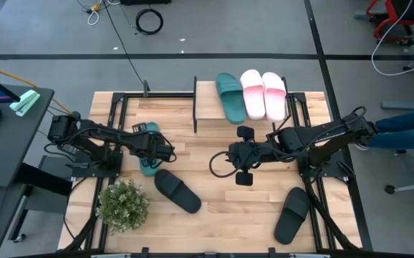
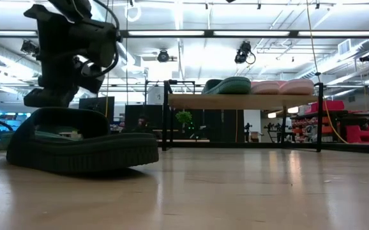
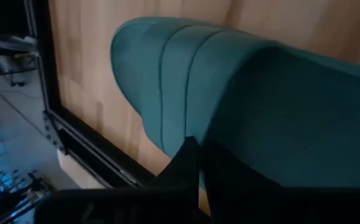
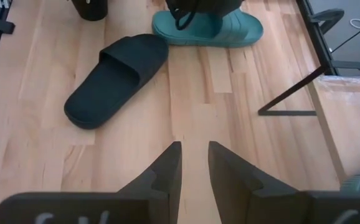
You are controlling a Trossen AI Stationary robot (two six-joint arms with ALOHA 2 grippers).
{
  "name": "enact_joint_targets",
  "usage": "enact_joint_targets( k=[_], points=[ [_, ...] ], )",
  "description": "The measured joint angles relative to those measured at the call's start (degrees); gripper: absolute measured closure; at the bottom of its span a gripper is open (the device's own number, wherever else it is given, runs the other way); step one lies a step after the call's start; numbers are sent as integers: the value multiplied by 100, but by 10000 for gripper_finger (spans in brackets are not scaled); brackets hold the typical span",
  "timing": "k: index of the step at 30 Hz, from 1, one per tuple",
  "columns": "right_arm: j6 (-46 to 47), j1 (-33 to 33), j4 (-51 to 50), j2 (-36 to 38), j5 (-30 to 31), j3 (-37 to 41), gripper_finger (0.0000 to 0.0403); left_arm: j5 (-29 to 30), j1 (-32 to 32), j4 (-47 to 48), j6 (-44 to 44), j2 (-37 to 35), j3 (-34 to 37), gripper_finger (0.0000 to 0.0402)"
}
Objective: Pick and place slides into the shelf
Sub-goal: Put the green slipper on the shelf
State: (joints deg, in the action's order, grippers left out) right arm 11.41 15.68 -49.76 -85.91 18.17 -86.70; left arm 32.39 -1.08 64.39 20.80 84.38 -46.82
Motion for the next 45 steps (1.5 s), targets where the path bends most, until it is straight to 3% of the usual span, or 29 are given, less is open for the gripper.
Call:
enact_joint_targets(
  k=[5, 9, 17, 21, 26, 32, 38, 45],
  points=[
    [-45, 0, 0, 0, -2, 0, 317, -133, -39, -24, 147, 0, -42, 365],
    [-45, 0, 0, 0, -2, 0, 317, -145, -188, -25, 204, 0, -42, 392],
    [-95, 0, 0, 0, 0, -2, 317, -162, -481, 172, 248, 0, -139, 393],
    [-99, 0, -1, 0, 138, -2, 317, 92, -657, 629, 541, 0, -664, 393],
    [-104, -7, 0, 0, 553, -2, 317, 634, -871, 1224, 490, 0, -1846, 393],
    [101, -7, -84, 0, 651, -2, 317, 1009, -888, 1244, -152, -2, -3266, 393],
    [346, 76, -495, 0, 649, -2, 317, 1581, -825, 1099, -1093, -2, -4205, 393],
    [401, 72, -548, 0, 651, -2, 317, 1652, -256, -557, -2644, -2, -4481, 393]
  ],
)
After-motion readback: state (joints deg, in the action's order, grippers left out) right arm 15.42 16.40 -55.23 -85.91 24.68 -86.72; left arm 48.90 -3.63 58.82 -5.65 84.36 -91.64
